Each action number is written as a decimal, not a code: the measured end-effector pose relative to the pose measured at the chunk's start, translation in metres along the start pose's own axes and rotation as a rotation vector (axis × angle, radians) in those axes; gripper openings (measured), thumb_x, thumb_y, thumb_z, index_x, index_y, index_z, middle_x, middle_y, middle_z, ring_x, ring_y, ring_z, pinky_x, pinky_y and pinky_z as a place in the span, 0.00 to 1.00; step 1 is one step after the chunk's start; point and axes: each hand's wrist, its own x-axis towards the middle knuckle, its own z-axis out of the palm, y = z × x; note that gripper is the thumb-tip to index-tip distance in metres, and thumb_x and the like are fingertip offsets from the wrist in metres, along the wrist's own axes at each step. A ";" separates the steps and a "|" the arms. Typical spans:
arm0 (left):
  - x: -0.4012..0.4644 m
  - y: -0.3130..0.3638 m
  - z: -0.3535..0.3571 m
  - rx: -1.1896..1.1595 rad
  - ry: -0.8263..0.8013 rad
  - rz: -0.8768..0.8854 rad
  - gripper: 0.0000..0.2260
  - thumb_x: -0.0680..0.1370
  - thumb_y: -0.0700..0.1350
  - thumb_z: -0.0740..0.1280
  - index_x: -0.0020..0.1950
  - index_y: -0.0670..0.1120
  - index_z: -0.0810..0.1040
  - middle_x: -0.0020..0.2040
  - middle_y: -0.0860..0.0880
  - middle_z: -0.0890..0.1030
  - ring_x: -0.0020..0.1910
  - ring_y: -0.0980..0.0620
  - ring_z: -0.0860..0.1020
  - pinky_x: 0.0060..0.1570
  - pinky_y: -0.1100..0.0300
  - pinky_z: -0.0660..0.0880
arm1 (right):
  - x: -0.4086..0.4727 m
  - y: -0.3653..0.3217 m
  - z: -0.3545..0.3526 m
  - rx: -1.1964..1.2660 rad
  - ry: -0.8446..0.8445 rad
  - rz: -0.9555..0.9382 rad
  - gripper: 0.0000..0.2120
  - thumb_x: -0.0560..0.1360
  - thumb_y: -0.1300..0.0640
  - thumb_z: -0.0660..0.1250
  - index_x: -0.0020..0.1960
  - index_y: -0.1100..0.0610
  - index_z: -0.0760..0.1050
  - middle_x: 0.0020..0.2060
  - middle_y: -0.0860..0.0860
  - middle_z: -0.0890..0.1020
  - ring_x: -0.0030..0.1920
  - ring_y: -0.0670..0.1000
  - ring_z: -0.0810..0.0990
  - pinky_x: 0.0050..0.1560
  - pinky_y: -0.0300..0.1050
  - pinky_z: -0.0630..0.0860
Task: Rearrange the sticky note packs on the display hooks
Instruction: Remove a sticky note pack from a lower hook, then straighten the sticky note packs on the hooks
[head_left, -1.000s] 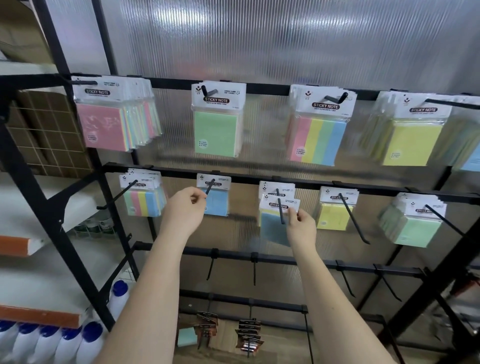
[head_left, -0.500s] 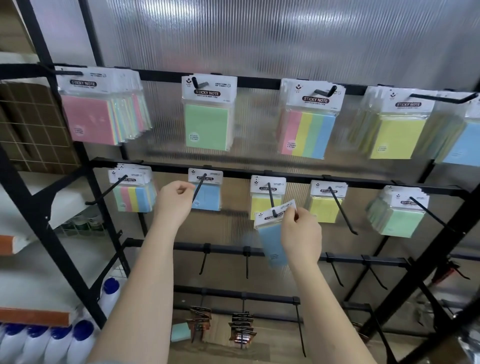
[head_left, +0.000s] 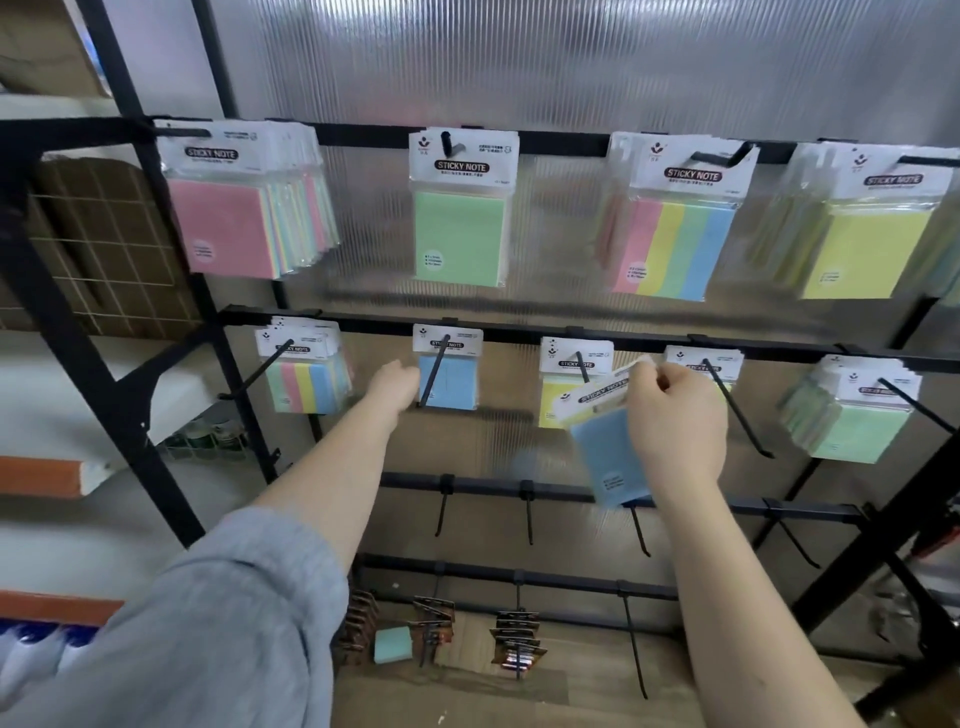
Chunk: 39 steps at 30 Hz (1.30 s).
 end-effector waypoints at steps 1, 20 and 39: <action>0.000 -0.002 0.001 -0.010 -0.019 0.014 0.20 0.79 0.38 0.53 0.71 0.35 0.64 0.69 0.38 0.68 0.67 0.41 0.68 0.62 0.53 0.67 | -0.001 0.000 0.001 0.006 0.000 -0.002 0.20 0.77 0.54 0.56 0.28 0.56 0.58 0.24 0.50 0.63 0.26 0.51 0.61 0.28 0.42 0.56; 0.004 -0.009 0.022 -0.449 -0.158 0.076 0.10 0.81 0.52 0.58 0.50 0.45 0.71 0.40 0.50 0.78 0.36 0.55 0.75 0.36 0.62 0.69 | -0.005 0.006 0.013 0.017 -0.021 0.016 0.19 0.76 0.55 0.56 0.28 0.55 0.57 0.24 0.49 0.63 0.26 0.49 0.61 0.29 0.41 0.55; -0.063 -0.017 0.006 -0.228 0.262 0.083 0.16 0.81 0.48 0.55 0.34 0.45 0.66 0.33 0.49 0.66 0.30 0.52 0.63 0.29 0.58 0.58 | -0.013 0.029 -0.026 0.085 -0.128 -0.018 0.19 0.78 0.55 0.56 0.29 0.55 0.58 0.25 0.49 0.64 0.26 0.48 0.62 0.28 0.41 0.56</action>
